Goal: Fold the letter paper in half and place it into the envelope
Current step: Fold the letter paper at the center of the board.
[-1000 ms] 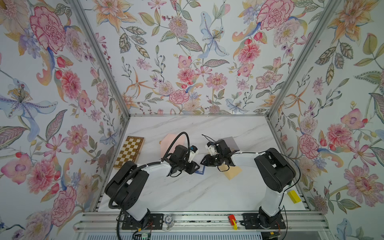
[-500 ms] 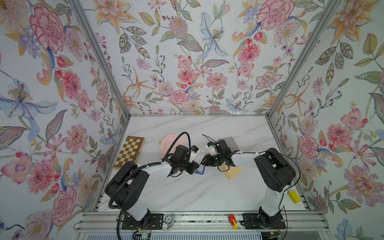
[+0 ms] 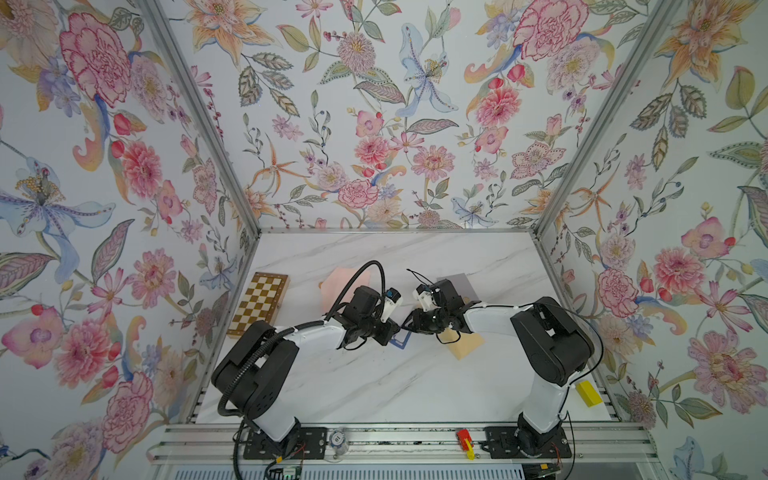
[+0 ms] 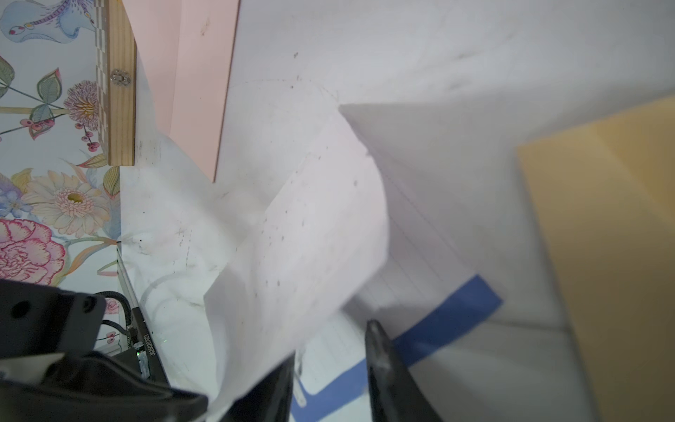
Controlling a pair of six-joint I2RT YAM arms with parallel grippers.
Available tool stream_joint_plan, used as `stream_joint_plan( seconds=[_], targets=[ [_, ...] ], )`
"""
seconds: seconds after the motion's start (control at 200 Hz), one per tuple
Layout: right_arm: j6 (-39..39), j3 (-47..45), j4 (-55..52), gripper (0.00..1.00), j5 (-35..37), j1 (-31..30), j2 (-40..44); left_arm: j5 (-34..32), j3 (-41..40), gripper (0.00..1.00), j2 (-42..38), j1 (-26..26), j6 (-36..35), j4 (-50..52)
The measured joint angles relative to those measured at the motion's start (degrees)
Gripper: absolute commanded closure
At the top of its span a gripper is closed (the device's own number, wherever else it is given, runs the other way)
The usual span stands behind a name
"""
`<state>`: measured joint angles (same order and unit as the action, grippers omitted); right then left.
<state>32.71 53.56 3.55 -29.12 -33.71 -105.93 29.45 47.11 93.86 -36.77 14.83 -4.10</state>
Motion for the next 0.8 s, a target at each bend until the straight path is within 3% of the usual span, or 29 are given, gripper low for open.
stream_joint_plan(
  seconds=[0.801],
  targets=[
    [1.6, -2.3, -8.1, 0.63, 0.0, 4.9, 9.3, -1.7, 2.4, 1.0, 1.4, 0.0, -12.0, 6.7]
  ],
)
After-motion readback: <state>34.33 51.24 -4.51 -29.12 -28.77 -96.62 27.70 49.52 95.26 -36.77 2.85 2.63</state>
